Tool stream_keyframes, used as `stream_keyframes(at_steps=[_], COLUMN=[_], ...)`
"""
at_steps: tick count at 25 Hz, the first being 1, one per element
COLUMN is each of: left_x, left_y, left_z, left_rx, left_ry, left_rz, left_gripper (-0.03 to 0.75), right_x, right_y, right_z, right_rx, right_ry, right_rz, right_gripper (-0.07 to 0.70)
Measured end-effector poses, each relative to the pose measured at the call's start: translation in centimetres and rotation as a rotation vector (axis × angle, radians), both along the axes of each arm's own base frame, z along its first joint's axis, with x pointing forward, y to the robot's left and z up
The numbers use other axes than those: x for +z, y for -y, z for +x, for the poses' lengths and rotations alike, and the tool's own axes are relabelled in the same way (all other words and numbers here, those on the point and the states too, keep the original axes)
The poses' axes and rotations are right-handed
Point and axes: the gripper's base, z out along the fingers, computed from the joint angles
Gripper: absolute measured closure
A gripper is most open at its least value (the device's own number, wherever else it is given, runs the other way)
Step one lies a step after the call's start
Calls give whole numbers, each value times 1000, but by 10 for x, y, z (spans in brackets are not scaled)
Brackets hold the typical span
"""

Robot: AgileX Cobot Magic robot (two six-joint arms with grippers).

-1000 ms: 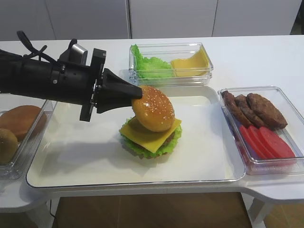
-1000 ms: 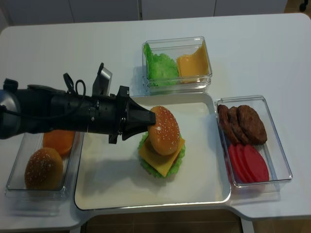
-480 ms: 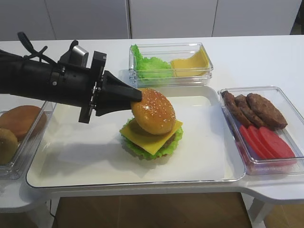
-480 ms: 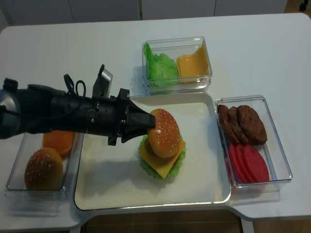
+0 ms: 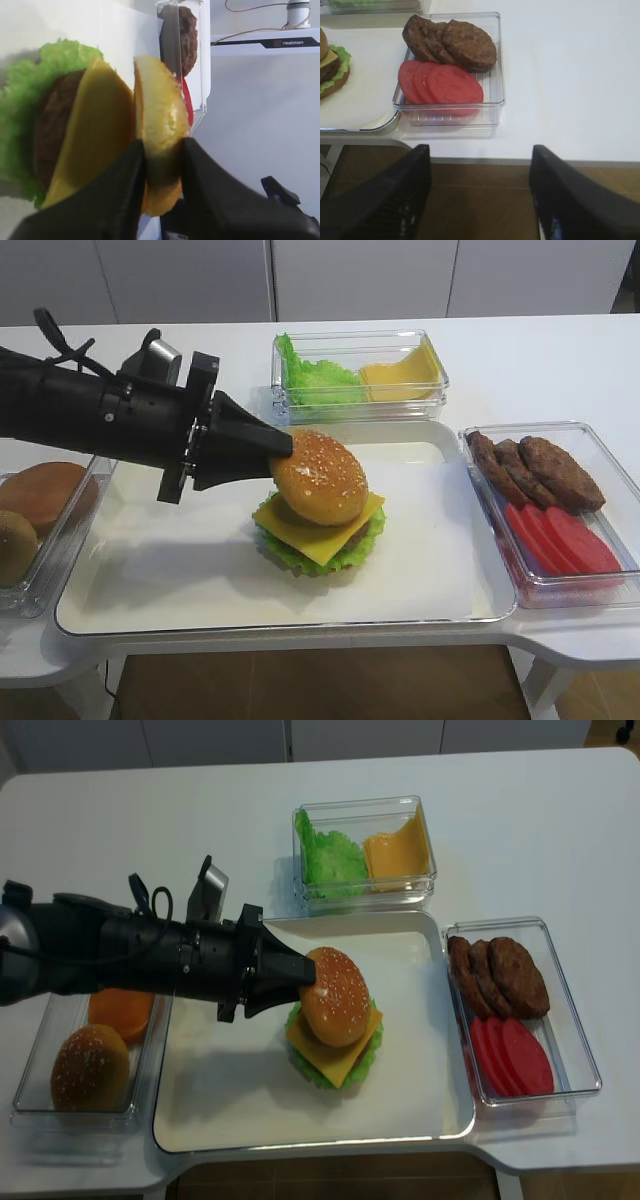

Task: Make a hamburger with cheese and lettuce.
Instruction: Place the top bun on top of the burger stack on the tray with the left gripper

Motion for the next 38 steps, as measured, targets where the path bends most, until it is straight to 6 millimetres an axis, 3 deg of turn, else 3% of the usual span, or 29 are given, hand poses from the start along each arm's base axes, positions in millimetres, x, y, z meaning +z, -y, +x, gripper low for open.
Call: stream_keyframes(at_steps=[9, 18, 32, 38], left_x=[-3, -6, -6, -6], left_y=[-1, -2, -2, 0], left_z=[-2, -5, -5, -6], left_rx=[-25, -54, -58, -65], left_ry=[-6, -14, -14, -14], left_rz=[30, 68, 72, 73], left_gripper=[525, 457, 447, 397], right_x=[0, 0, 0, 0], right_y=[0, 0, 0, 0], right_z=[0, 0, 0, 0], right_rx=[0, 1, 1, 1], right_ry=[0, 0, 0, 0], right_rz=[0, -2, -2, -2], right_gripper=[164, 164, 164, 164])
